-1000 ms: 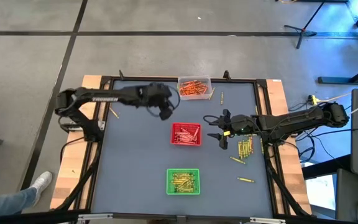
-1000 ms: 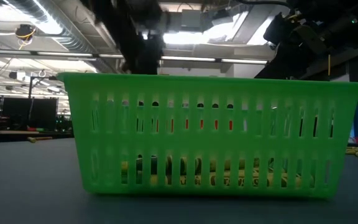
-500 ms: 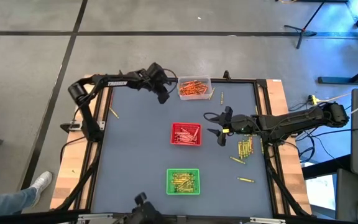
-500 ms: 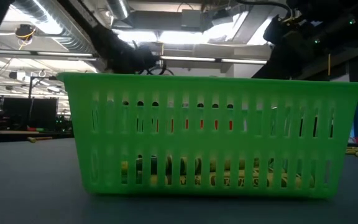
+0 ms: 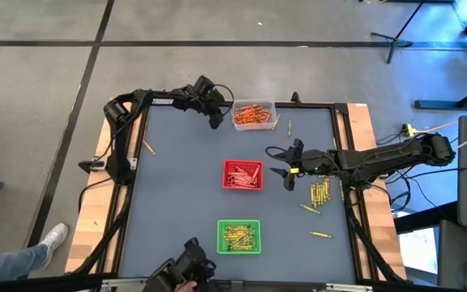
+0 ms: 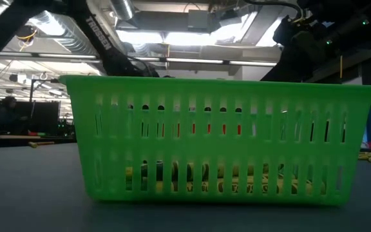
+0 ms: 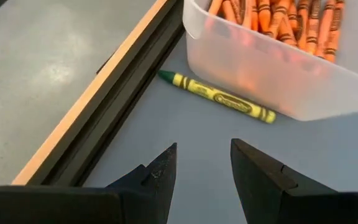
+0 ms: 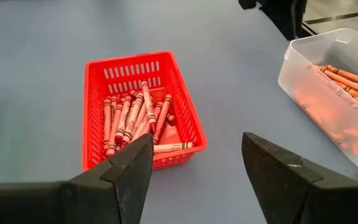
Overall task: Sort crayons
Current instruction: Put the green crayon into the green bin
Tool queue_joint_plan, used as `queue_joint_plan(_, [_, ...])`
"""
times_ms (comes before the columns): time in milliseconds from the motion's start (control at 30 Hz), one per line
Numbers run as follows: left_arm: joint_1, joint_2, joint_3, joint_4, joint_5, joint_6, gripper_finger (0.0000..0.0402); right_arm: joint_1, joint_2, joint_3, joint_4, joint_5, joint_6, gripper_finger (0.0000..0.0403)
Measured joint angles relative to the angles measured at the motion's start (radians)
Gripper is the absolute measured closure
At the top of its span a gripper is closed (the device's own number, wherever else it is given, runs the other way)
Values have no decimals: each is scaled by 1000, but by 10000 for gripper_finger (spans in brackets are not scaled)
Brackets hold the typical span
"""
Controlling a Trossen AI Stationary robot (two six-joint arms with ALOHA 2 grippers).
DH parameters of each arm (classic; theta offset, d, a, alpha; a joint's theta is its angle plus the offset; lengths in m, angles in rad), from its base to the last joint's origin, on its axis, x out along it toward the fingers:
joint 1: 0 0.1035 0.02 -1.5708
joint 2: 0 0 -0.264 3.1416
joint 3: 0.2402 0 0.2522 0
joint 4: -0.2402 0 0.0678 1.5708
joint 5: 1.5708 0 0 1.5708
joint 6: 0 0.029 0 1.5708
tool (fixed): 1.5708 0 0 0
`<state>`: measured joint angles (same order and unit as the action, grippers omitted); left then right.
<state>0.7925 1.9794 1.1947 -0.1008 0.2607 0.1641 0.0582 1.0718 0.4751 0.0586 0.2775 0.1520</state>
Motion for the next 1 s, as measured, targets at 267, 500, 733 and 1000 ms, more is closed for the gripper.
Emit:
queue_joint_plan(267, [-1, 95, 103, -9, 69, 26, 266, 0, 0, 0, -6, 0, 0, 160])
queue_joint_plan(500, [-1, 161, 191, -29, 117, 29, 266, 0, 0, 0, -7, 0, 0, 160])
queue_joint_plan(733, [-14, 217, 285, -50, 140, 29, 266, 0, 0, 0, -4, -1, -2, 160])
queue_joint_plan(1000, [-14, 227, 323, -54, 172, 29, 266, 0, 0, 0, -2, 0, -7, 160])
